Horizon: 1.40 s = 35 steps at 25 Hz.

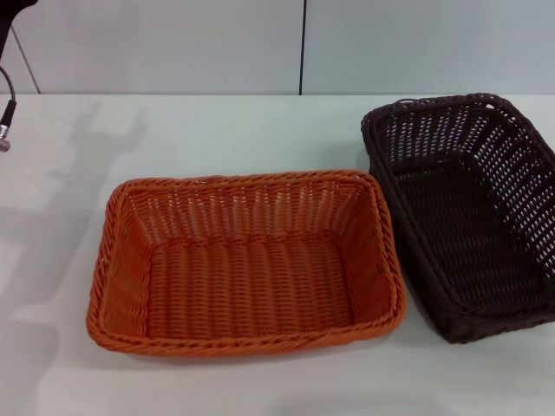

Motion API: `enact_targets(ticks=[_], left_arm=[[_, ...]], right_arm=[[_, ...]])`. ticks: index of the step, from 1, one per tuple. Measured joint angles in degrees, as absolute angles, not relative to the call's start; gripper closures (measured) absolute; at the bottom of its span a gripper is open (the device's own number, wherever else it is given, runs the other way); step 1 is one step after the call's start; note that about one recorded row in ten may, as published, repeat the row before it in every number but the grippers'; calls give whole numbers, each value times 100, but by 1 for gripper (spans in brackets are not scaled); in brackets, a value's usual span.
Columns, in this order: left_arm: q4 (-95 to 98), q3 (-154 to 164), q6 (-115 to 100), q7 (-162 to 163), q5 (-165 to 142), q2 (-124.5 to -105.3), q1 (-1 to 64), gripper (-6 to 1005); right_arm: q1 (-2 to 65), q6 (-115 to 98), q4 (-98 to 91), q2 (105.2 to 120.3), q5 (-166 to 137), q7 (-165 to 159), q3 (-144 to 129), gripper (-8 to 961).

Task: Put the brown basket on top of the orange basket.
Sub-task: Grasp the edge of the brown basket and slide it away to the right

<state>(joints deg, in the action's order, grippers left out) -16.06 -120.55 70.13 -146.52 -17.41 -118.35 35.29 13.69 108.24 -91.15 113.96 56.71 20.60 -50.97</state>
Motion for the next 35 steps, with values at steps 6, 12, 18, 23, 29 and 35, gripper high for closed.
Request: enact_targets(ticks=[6,12,18,23,29,35], left_arm=[[-1625,-12072,7013,-14651,-1740,-11828,3516,162],[-1635,-12076,7013,-14651,-1740,-11821,3520,162],[-1635,-12076,7013,-14651,-1740,-11821,3524,162],[-1635,-12076,7014,-14652,-1740,-11821,3525,162],[-1635,-12117,7013,-14652,-1740,-11816,3483,162],[-1635,-12185,7005,-14652,-1750,-11812,3469,162]], right_arm=[[1297,10827,-9036,11390,5674,2060,-5197,247],[1262,10821,-8645,11390,5680,2194,-5282,247],[1257,10805,-8544,11390,5646,2258,-5283,247],[1262,10783,-8381,11390,5479,2441,-5225,247],[1268,10775,-8400,11385,5462,2648,-5170,247],[1263,10775,-8398,11383,5480,2783,-4916,247]])
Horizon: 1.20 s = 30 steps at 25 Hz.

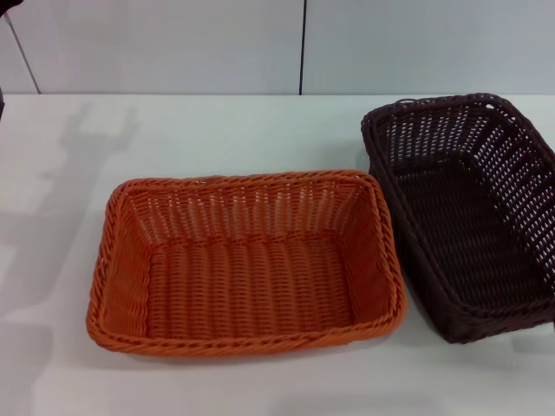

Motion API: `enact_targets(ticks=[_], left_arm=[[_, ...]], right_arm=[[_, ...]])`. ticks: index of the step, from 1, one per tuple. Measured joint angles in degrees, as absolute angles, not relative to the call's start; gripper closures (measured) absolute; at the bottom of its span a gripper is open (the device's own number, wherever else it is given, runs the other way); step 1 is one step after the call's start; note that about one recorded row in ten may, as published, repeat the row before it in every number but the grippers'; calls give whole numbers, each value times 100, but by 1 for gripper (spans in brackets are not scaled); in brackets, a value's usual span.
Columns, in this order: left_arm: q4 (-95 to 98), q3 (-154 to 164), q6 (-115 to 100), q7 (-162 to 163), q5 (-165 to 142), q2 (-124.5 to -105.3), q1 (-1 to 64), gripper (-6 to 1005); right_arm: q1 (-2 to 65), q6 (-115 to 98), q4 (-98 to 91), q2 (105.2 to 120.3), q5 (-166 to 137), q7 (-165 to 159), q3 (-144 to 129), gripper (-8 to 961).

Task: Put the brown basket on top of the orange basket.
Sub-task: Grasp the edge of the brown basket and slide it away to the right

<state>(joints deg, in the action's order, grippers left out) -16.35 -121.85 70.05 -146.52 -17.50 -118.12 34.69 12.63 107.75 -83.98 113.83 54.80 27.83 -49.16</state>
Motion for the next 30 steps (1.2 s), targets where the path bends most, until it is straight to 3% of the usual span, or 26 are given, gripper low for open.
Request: enact_targets(ticks=[30], left_arm=[[-1635,-12182,6951,-14704,-1763,-11803,3563,162]], right_arm=[[1310,10769,-7825,11339,5807,3516,-3729,247]])
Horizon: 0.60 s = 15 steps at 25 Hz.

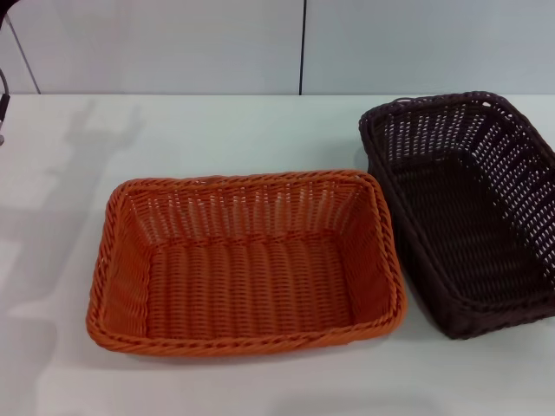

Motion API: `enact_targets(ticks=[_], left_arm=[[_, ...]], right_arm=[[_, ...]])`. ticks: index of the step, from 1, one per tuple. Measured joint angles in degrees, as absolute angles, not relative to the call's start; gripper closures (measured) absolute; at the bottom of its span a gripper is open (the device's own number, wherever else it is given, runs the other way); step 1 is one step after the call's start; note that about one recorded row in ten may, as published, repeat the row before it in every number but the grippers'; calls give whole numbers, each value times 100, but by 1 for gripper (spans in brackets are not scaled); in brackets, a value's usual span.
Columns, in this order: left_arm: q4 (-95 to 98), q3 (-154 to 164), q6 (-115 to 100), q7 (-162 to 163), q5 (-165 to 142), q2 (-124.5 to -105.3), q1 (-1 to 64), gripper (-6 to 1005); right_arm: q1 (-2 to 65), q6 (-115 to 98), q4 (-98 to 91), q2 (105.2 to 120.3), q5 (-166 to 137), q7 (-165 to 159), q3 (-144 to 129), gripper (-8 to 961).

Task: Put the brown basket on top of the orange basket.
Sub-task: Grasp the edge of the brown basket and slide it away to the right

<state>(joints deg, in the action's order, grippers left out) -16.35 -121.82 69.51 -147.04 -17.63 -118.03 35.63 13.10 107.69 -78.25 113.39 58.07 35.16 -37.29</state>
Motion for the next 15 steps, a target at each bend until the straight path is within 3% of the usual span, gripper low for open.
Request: enact_targets(ticks=[15], left_arm=[[-1758,-12217,6953,-14704,-1786,-11803,3561,162]], right_arm=[[1195,10782,-7634,11330,5925,3491,-3464,246]])
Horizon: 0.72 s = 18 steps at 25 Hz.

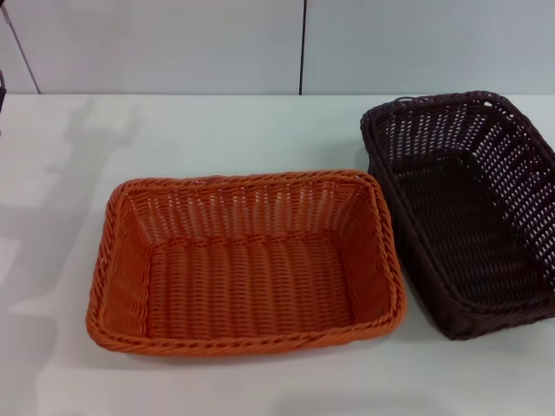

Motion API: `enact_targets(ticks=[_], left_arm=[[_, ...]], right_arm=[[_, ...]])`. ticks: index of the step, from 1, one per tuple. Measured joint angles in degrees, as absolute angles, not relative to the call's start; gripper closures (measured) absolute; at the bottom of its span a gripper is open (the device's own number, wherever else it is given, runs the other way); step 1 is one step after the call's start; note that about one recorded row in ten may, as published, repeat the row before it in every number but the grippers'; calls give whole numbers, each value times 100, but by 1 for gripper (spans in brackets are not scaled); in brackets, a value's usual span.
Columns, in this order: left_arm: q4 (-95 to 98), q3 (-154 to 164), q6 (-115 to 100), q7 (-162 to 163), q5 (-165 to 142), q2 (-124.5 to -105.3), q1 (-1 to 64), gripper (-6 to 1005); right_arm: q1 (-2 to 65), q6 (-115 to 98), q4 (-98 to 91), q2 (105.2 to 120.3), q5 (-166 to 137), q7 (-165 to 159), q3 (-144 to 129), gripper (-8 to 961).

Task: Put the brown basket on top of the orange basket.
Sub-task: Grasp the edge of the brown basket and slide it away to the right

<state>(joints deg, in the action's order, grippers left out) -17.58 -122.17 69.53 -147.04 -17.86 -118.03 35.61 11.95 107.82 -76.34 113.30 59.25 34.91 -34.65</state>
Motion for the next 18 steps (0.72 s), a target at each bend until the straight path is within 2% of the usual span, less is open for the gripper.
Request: enact_targets(ticks=[10,18], left_arm=[[-1902,-12174,6957,-14698,-1793,-11804,3566,163],[-1917,-12164,6954,-14701,-1793,-11804,3586,163]], right_arm=[[1019,10771,-7510,11551,5968,3199,-2807,246],[1063,10733,-7175,11592,5924,3257,-2699,246]])
